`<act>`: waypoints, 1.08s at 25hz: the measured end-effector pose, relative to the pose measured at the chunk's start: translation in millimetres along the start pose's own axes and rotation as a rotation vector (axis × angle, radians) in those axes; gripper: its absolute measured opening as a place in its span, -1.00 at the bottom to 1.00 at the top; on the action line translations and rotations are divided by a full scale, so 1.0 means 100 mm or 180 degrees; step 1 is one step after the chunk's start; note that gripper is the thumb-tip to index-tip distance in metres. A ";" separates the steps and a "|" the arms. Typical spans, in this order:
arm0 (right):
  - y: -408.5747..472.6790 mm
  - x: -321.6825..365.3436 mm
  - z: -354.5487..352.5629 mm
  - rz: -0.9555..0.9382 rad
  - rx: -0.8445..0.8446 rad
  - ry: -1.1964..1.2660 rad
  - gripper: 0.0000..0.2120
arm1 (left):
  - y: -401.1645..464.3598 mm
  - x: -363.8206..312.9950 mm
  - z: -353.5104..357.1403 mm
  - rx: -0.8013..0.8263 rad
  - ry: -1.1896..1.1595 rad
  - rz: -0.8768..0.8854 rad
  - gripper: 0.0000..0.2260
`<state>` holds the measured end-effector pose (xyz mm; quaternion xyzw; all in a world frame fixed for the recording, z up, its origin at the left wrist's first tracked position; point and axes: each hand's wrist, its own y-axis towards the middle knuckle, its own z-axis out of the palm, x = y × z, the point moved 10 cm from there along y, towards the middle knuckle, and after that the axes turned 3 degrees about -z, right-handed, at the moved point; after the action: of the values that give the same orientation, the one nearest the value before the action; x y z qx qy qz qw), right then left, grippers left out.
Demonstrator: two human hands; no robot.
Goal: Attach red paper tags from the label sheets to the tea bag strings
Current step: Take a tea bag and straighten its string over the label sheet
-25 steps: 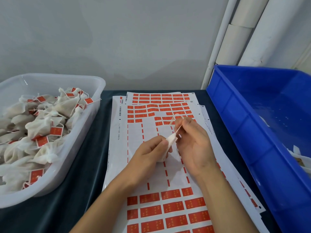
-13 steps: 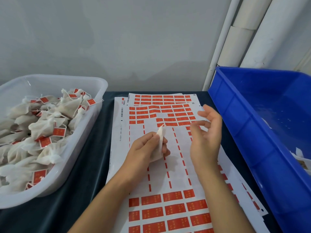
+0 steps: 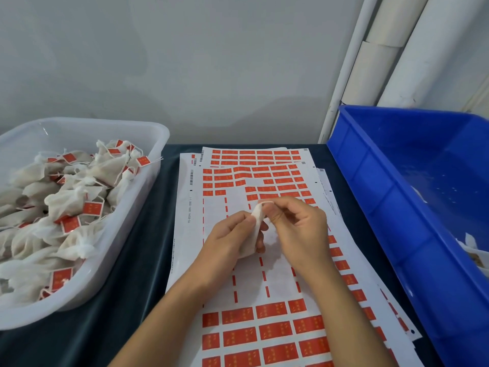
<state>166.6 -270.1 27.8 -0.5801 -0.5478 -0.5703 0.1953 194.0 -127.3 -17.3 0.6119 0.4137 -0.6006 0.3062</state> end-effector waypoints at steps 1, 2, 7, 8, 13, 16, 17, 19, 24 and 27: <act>-0.01 0.00 -0.03 0.0041 -0.0108 0.0060 -0.86 | 0.00 0.02 0.01 0.0016 0.0091 -0.0035 -0.72; -0.01 0.00 -0.07 0.0064 -0.0207 0.0097 -0.85 | 0.00 0.03 0.01 0.0022 0.0174 -0.0062 -0.73; -0.02 0.06 -0.24 -0.0077 -0.0704 -0.0026 -0.84 | 0.00 0.00 0.06 0.0160 0.0439 0.0059 -0.69; -0.02 0.06 -0.27 -0.0099 -0.0777 -0.0037 -0.84 | 0.00 -0.02 0.09 0.0212 0.0506 0.0114 -0.69; 0.01 -0.05 -0.18 0.0094 -0.0514 -0.0022 -0.81 | -0.01 -0.07 0.09 0.0253 0.0345 0.0235 -0.73; 0.02 -0.11 -0.08 0.0138 -0.0212 -0.0189 -0.83 | 0.00 -0.07 -0.02 0.0151 -0.0357 0.0185 -0.72; 0.02 -0.11 -0.03 0.0126 -0.0108 -0.0258 -0.83 | 0.01 -0.06 -0.06 0.0126 -0.0630 0.0182 -0.71; 0.01 -0.09 0.06 0.0032 0.0078 -0.0474 -0.82 | 0.02 -0.06 -0.11 0.0091 -0.0988 0.0198 -0.69; -0.08 0.14 0.25 -0.0825 0.0479 -0.1340 -0.78 | 0.04 -0.06 -0.20 -0.0248 -0.1242 0.0081 -0.71; -0.12 0.28 0.27 -0.1311 0.0473 -0.1641 -0.81 | 0.05 -0.03 -0.25 -0.0480 -0.1104 0.0059 -0.74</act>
<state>161.3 -231.4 40.2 -0.5665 -0.7249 -0.3909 -0.0271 210.6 -108.8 -12.3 0.4784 0.3928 -0.6615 0.4234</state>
